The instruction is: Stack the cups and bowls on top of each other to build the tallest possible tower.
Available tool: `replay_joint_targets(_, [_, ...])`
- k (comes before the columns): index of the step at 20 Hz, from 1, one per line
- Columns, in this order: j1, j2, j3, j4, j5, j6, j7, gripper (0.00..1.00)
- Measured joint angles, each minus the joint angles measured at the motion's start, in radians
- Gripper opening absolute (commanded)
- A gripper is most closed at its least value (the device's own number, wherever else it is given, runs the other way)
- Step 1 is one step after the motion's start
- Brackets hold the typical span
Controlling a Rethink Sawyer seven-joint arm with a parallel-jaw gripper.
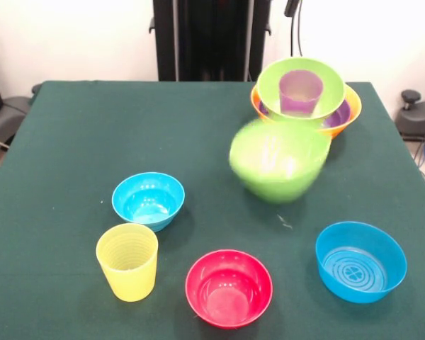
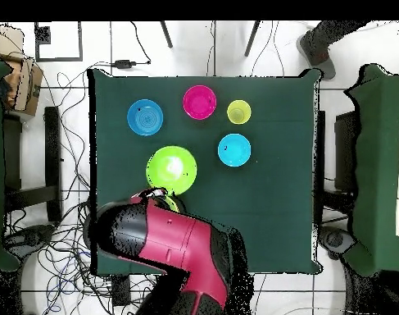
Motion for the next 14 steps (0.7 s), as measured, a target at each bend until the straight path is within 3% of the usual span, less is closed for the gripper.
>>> replay_joint_targets(14, [-0.069,-0.037,0.0,0.054,-0.001,0.0,0.0,1.0])
